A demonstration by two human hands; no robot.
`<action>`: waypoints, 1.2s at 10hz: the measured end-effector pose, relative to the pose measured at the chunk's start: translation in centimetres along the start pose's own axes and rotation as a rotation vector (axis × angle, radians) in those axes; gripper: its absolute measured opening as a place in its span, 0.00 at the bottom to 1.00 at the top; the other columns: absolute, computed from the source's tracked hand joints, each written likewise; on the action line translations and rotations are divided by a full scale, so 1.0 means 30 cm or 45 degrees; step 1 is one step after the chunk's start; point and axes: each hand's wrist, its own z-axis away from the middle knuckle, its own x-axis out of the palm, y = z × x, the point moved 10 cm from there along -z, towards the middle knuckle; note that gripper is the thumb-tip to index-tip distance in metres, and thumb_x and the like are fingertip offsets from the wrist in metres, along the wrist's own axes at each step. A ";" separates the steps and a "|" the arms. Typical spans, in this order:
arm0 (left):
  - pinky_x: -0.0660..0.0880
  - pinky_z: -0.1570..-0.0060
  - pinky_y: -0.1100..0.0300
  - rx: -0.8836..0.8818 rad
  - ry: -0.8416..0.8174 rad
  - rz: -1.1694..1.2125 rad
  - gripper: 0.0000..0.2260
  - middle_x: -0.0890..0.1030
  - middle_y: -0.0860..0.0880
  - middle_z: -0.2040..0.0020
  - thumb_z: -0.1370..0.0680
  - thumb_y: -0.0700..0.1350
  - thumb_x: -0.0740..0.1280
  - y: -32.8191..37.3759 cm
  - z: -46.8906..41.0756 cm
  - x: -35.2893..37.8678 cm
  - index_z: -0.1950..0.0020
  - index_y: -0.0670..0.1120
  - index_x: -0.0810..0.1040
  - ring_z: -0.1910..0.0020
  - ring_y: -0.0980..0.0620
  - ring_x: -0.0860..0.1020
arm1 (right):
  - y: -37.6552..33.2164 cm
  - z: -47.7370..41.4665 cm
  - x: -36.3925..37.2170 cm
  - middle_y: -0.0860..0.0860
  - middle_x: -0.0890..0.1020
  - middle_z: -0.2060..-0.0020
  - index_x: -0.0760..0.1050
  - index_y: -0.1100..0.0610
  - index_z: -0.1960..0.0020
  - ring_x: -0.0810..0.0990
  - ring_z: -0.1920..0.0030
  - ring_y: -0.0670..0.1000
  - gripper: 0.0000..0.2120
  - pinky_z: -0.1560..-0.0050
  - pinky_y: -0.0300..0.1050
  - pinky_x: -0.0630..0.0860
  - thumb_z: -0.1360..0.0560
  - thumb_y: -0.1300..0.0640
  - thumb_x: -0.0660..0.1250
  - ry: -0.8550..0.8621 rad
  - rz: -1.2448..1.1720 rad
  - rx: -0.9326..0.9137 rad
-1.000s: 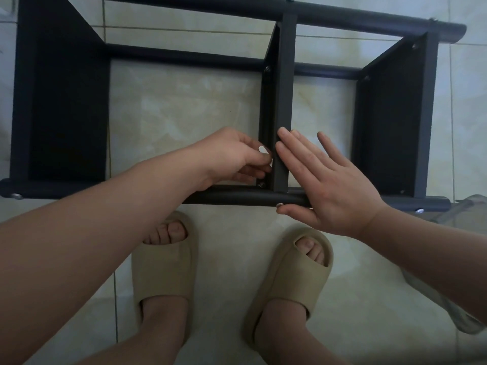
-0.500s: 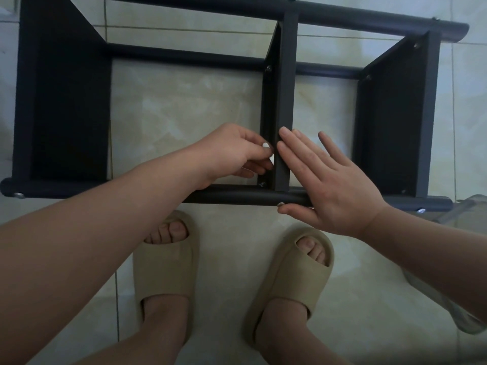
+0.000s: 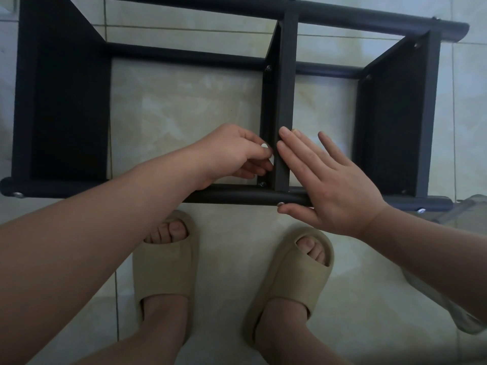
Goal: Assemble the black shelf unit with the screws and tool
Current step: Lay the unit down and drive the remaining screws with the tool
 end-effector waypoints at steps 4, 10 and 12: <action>0.79 0.64 0.64 -0.082 -0.049 -0.040 0.08 0.85 0.50 0.66 0.18 0.39 0.64 -0.023 0.005 0.016 0.56 0.43 0.79 0.66 0.55 0.82 | 0.000 0.001 0.001 0.57 0.53 0.18 0.54 0.63 0.19 0.51 0.18 0.56 0.42 0.21 0.63 0.55 0.18 0.32 0.52 0.002 -0.008 0.002; 0.78 0.51 0.58 0.074 -0.132 -0.357 0.09 0.85 0.51 0.63 0.18 0.36 0.64 -0.006 0.023 0.030 0.57 0.45 0.79 0.60 0.53 0.81 | 0.001 0.001 -0.003 0.58 0.54 0.19 0.54 0.63 0.19 0.52 0.18 0.56 0.42 0.22 0.64 0.56 0.19 0.32 0.54 0.012 -0.005 0.004; 0.80 0.51 0.56 0.100 -0.173 -0.442 0.09 0.85 0.52 0.64 0.19 0.37 0.66 -0.009 0.024 0.035 0.57 0.47 0.79 0.61 0.56 0.82 | -0.001 0.001 -0.004 0.58 0.54 0.19 0.55 0.63 0.19 0.53 0.19 0.56 0.42 0.22 0.64 0.57 0.19 0.32 0.54 0.024 0.000 0.000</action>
